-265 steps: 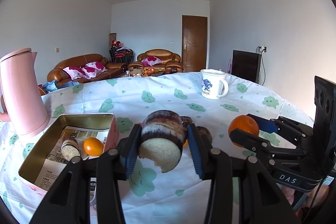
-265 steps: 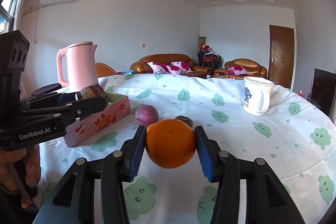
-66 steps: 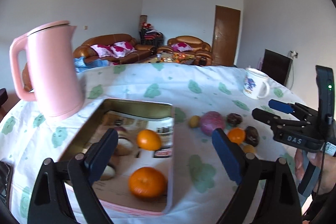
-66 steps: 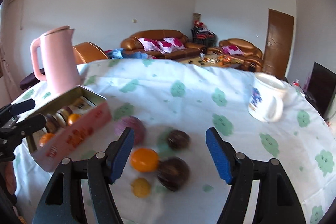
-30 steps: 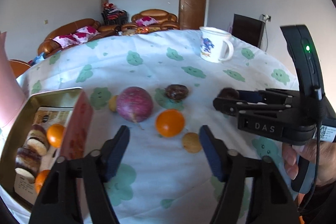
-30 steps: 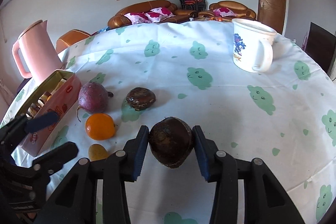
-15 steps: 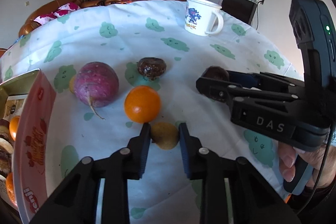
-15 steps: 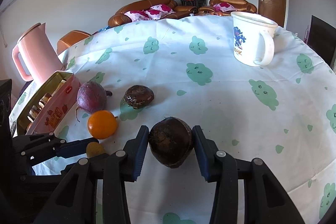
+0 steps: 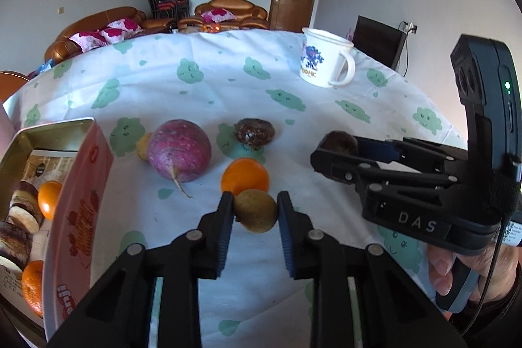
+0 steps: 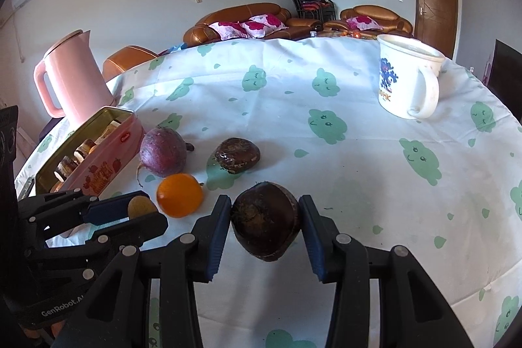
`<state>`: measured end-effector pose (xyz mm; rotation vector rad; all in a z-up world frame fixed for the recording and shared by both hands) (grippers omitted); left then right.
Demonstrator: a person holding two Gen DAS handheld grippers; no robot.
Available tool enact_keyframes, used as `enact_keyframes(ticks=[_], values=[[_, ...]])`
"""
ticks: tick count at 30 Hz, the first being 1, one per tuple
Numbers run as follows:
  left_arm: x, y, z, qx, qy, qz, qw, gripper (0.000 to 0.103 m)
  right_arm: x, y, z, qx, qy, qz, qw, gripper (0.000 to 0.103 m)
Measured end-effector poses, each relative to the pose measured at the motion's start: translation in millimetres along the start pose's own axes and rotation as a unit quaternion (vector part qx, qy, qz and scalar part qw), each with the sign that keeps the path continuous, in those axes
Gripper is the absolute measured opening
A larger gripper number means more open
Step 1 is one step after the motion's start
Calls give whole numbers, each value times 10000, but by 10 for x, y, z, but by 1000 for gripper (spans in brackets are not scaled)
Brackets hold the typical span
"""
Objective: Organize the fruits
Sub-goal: 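Lift the olive-green fruit with the left tool while the right tool lifts the dark brown fruit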
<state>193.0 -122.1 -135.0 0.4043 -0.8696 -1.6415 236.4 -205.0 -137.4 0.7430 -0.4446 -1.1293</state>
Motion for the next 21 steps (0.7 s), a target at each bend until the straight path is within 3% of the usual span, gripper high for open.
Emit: enact_keyframes(ticks=[21], values=[[-96, 112, 273, 678, 216, 112, 9974, 28, -82, 85, 230, 553, 93, 183, 9983, 45]])
Point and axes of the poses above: each gripper's, at about its wrist camera, not at the fingertips, and z roughly against the way its jaws point, x to its right, y to its top, the point moved 10 cm from there along -z, roughly the way its jaws point, and after that the axes turned 5 degrees about -y, right-handed, at the moved point
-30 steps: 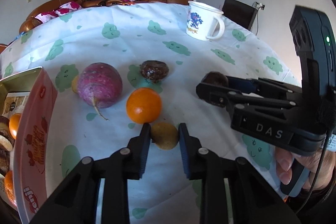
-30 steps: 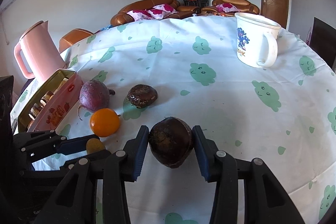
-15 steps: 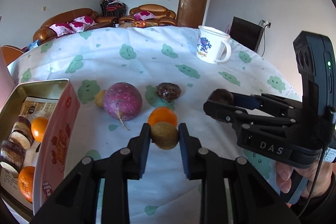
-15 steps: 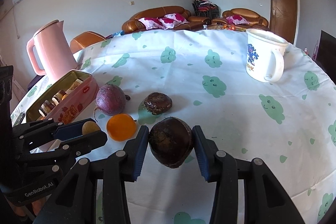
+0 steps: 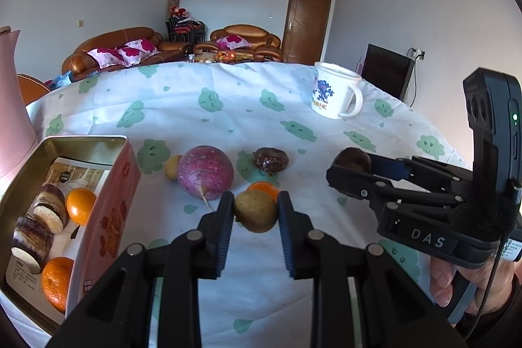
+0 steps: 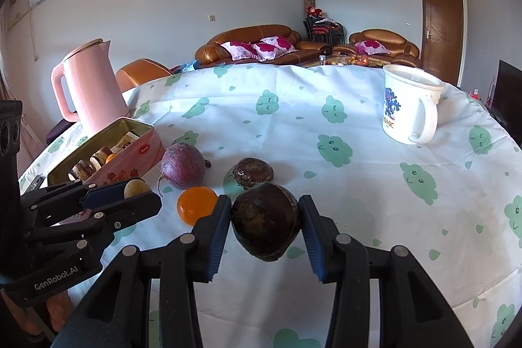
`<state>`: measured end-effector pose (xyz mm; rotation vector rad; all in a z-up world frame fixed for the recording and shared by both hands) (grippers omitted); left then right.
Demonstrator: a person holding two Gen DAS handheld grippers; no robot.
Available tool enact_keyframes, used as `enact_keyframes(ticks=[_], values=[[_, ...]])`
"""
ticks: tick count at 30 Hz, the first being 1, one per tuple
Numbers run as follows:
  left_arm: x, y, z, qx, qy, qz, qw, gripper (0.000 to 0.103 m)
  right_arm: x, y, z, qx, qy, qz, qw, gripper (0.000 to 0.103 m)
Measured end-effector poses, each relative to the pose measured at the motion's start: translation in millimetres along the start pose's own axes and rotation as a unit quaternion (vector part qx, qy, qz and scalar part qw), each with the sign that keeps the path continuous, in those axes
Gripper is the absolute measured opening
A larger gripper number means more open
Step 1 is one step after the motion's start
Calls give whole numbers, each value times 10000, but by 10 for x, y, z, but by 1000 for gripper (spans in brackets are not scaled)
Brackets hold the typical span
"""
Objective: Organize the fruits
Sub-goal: 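Lift the olive-green fruit with the left tool while the right tool lifts the dark brown fruit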
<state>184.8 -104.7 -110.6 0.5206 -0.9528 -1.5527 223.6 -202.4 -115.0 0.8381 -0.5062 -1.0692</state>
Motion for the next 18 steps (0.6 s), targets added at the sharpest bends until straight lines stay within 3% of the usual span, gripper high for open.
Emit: enact_keyframes(ticks=[18], values=[[-6, 66, 158, 393, 149, -57, 9991, 28, -26, 73, 177, 466, -102, 141, 9988, 45]])
Point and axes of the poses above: each gripper's, at about its wrist camera, not at the fingertips, and z roughly against the way its jaws point, x to its right, y to its top, the point moved 10 cm from there along -z, roughly the way its jaws point, and after that the axes turned 5 degrees about -y, right-handed, at the moved point
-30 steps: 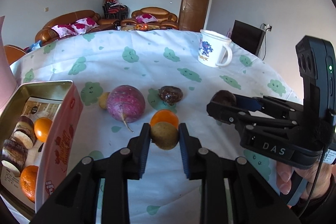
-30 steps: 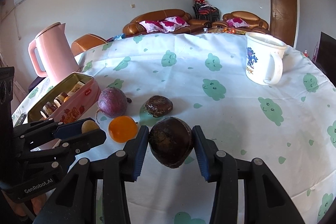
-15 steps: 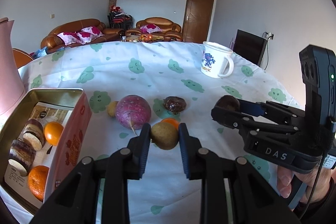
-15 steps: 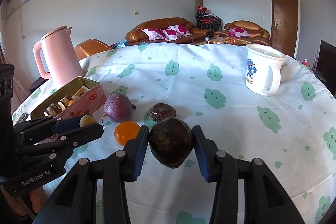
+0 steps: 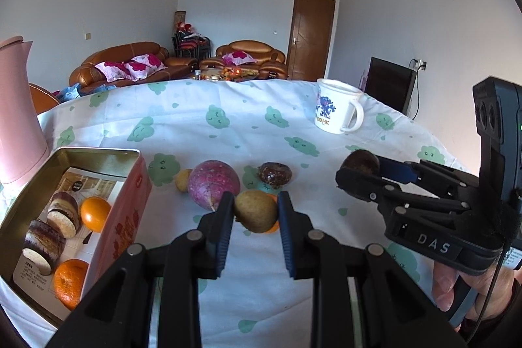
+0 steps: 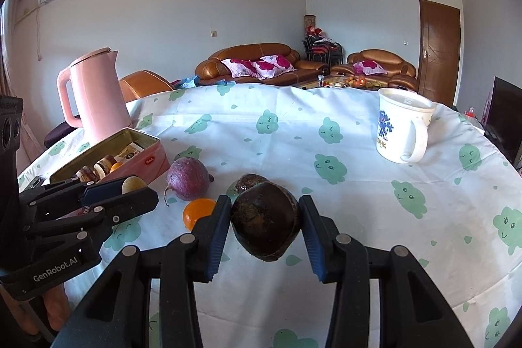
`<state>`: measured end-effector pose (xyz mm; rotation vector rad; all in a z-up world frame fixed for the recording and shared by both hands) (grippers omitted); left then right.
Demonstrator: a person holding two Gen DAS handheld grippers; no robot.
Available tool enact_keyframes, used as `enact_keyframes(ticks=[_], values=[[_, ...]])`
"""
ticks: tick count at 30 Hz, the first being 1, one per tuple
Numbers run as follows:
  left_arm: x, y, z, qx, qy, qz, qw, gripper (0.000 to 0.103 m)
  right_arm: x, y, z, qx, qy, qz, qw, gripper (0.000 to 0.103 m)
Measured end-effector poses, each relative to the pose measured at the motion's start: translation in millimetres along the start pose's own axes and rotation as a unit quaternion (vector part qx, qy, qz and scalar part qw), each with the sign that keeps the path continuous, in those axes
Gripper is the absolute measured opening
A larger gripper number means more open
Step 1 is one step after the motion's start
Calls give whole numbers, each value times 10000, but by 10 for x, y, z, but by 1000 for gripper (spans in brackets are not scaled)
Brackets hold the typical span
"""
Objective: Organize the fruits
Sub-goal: 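Lift the olive-green fruit with the left tool while the right tool lifts the dark brown fruit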
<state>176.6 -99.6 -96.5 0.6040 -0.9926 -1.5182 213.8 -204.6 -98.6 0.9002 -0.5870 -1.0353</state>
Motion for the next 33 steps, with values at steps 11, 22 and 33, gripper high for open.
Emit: enact_keyframes(ticks=[11, 22, 33], values=[[10, 31, 75, 205, 91, -76, 9997, 28, -25, 46, 95, 245, -1, 57, 9997, 45], [6, 60, 138, 347, 145, -107, 9992, 28, -59, 82, 174, 480, 12, 128, 9988, 45], [33, 94, 216, 550, 194, -183, 9981, 28, -59, 108, 236, 670, -22, 166, 9976, 45]])
Point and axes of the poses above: each gripper's, at about its wrist camera, not at the fingertips, and z roughly against the way its jaws point, x to its right, y to its top, the point moved 10 cm from there along -z, roughly the way its jaws point, and after that the axes turned 5 degrees about -y, right-handed, at the moved point
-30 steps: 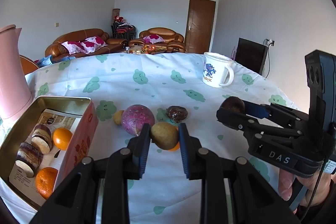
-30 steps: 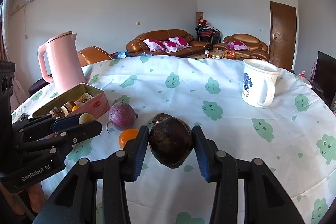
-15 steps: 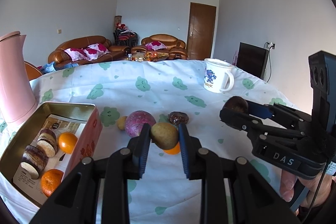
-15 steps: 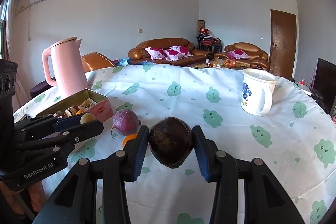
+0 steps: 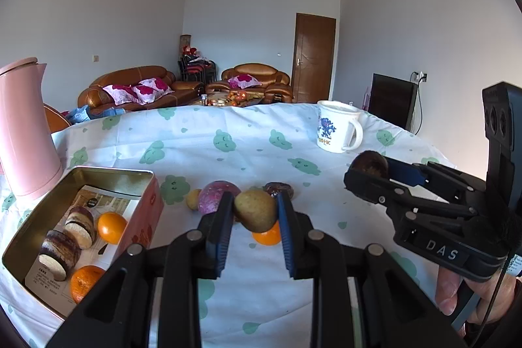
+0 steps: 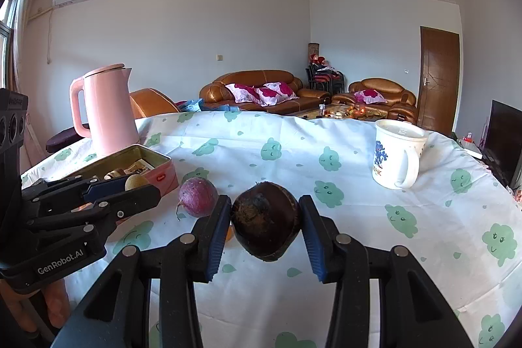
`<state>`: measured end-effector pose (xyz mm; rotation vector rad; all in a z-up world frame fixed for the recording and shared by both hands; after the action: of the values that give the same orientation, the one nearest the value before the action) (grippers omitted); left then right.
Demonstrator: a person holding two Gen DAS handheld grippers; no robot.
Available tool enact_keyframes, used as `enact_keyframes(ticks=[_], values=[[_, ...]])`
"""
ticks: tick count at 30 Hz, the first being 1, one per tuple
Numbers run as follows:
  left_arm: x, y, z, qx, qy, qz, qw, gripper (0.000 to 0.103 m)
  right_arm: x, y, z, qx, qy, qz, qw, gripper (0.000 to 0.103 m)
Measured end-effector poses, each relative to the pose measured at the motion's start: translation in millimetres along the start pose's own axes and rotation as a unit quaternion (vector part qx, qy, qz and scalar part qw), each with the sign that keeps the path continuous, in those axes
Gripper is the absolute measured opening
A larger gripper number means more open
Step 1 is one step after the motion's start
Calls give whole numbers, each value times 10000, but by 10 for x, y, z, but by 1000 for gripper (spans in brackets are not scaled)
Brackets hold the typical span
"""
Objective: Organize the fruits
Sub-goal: 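Lift the olive-green fruit with the left tool while the right tool lifts the dark brown fruit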
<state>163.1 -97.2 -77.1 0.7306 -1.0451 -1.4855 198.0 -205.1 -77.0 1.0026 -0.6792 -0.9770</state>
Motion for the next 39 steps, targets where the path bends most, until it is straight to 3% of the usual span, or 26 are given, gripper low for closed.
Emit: enact_keyframes(ticks=[39], values=[[48, 114, 230, 617, 260, -383, 9970, 28, -48, 131, 389, 874, -42, 99, 9961, 45]])
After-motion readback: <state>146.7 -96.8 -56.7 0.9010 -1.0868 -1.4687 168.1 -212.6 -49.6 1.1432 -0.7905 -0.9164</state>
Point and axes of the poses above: each gripper's, at about its wrist camera, not at the fingertips, and z roughly against the way its jaws point, x to its right, y to its top, the point moved 10 cm from there along -z, roughly the way its jaws point, and after that the axes turned 5 degrees about -y, right-handed, at the moved point
